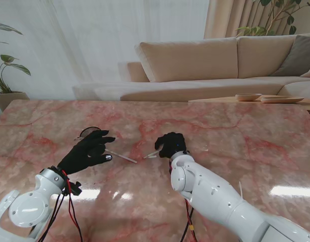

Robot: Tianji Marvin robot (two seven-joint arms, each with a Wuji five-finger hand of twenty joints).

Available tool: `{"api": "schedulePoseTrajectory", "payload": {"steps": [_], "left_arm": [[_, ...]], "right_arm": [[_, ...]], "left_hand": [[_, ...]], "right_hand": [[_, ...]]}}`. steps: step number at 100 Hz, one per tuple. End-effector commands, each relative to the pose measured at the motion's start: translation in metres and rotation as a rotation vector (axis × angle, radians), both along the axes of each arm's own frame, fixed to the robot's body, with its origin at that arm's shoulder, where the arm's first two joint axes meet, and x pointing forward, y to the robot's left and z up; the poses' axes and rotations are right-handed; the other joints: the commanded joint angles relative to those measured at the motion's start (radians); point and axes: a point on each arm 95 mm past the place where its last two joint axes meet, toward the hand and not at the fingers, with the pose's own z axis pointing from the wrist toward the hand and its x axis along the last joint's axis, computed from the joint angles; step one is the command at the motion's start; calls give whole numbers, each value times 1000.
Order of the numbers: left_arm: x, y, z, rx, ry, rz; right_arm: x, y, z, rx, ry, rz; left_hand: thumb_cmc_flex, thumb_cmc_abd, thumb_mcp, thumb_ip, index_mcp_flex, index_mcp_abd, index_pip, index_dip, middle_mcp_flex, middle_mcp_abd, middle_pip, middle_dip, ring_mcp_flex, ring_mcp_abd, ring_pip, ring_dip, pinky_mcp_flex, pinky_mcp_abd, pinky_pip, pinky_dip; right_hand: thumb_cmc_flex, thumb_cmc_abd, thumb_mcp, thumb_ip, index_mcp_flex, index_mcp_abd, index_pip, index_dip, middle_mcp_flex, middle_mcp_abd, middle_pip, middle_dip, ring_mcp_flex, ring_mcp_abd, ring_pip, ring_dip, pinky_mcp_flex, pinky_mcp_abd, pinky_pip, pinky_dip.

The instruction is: Insert makeup brushes into the holder

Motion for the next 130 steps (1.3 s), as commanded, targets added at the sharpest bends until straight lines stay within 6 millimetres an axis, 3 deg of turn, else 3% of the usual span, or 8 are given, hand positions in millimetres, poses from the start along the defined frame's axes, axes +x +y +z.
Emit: {"api": "schedulePoseTrajectory", "payload": {"steps": [1, 15, 20, 32, 36, 53, 88, 130], "left_arm": [[-1, -1, -2, -3, 7, -1], [-1, 0, -2, -1, 6, 0], [-1, 0, -2, 0, 6, 1], [-1, 0, -2, -1, 5, 1], [-1, 0, -3, -1, 5, 1], [-1, 1, -3, -2, 6, 3], [-1, 3, -3, 1, 4, 7], [-1, 3, -4, -2, 2, 11]], "right_arm": [[-11, -5, -20, -23, 53, -3], [-16, -6, -29, -38, 64, -4], [-17, -7, -32, -43, 66, -4], [-18, -7, -36, -42, 71, -8], [-19, -7, -37, -39, 72, -7], [-19, -5, -40, -21, 84, -3], [-20, -4, -41, -10, 118, 5], [-21, -2, -15, 65, 65, -17]], "left_hand": [[8, 27, 11, 30, -7, -31, 7, 12, -21, 3, -26, 0, -35, -56, -18, -8, -8, -16, -45, -16], [6, 27, 10, 30, -7, -33, 8, 12, -22, 0, -26, 0, -35, -57, -18, -7, -7, -16, -45, -18], [7, 26, 10, 30, -6, -34, 9, 13, -22, 0, -26, 1, -35, -56, -17, -7, -7, -16, -45, -18], [4, 28, 9, 30, -7, -35, 9, 13, -22, 1, -26, 1, -34, -57, -17, -7, -8, -16, -45, -19], [5, 29, 9, 30, -8, -34, 9, 13, -21, 0, -25, 1, -34, -59, -17, -6, -7, -16, -44, -19], [2, 32, 8, 29, -7, -35, 9, 13, -21, -2, -24, 1, -34, -59, -16, -6, -8, -17, -44, -20], [6, 37, 6, 28, -9, -31, 8, 12, -24, 3, -24, 1, -36, -55, -19, -7, -8, -14, -45, -23], [9, 35, 2, 29, -11, -29, 5, 11, -25, 5, -26, 0, -37, -55, -22, -8, -7, -14, -47, -27]], "right_hand": [[20, -34, -26, -56, 12, 16, 133, -44, 5, -1, -2, -11, -1, 4, -8, 7, -9, 1, -18, 28], [27, -41, -18, -55, 73, 4, 169, -37, 24, -1, 5, -10, 11, 6, -4, 9, -3, 3, -16, 29], [37, -63, 23, -54, 111, -8, 186, -40, 38, -4, 7, -9, 21, 3, -2, 9, 2, 2, -15, 29], [44, -41, 25, -65, 179, -31, 230, -22, 62, -9, 15, -6, 32, -3, 5, 12, 8, -4, -10, 30], [43, -28, 21, -66, 185, -42, 246, 2, 65, -11, 17, -6, 32, -6, 8, 13, 7, -9, -7, 31], [29, 29, 38, -47, 186, -58, 200, 229, 35, -12, 39, 9, 1, -25, 24, 21, -15, -31, -6, 33], [-5, -10, 157, -22, 204, -59, 191, 389, -21, -15, 64, 33, -44, -41, 25, 28, -32, -51, -22, 55], [-19, -15, 180, -14, 210, -63, 179, 426, -23, -17, 69, 42, -44, -42, 25, 30, -31, -51, -28, 62]]}}
